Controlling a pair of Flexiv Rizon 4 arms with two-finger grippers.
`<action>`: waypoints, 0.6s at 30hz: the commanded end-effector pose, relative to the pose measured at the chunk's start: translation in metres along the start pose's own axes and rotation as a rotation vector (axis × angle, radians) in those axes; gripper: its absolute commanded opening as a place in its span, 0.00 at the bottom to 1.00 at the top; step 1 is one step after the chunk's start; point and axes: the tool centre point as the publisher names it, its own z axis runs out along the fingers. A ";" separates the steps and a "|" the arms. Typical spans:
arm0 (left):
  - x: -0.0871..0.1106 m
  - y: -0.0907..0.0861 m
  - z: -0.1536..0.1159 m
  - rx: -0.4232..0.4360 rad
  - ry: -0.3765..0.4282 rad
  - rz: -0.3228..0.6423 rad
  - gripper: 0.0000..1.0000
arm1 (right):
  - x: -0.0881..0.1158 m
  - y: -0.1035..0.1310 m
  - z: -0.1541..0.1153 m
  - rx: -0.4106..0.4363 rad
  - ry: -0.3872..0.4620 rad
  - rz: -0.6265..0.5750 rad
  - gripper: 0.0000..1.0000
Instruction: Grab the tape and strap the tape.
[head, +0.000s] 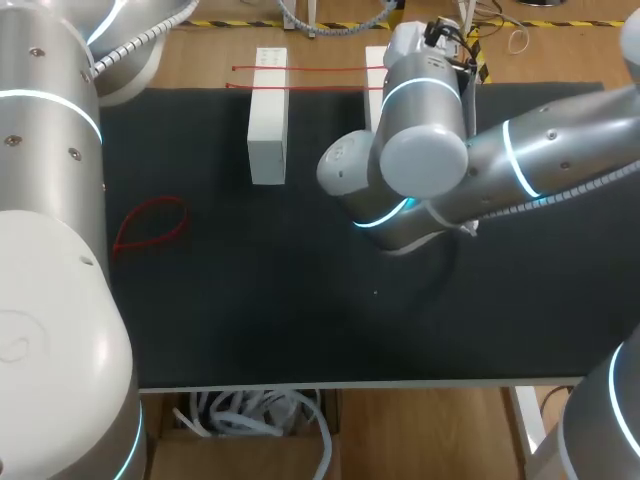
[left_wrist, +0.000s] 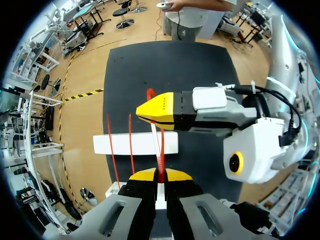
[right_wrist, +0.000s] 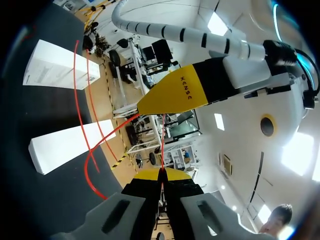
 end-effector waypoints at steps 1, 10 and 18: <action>0.000 0.000 0.000 -0.003 0.002 0.000 0.00 | -0.001 0.002 -0.001 0.007 -0.002 -0.003 0.00; 0.000 0.000 0.000 -0.003 0.002 0.000 0.00 | -0.004 0.001 0.001 0.015 -0.022 -0.003 0.00; 0.000 0.000 0.000 -0.003 0.002 0.000 0.00 | -0.003 0.001 -0.001 0.024 -0.030 -0.007 0.00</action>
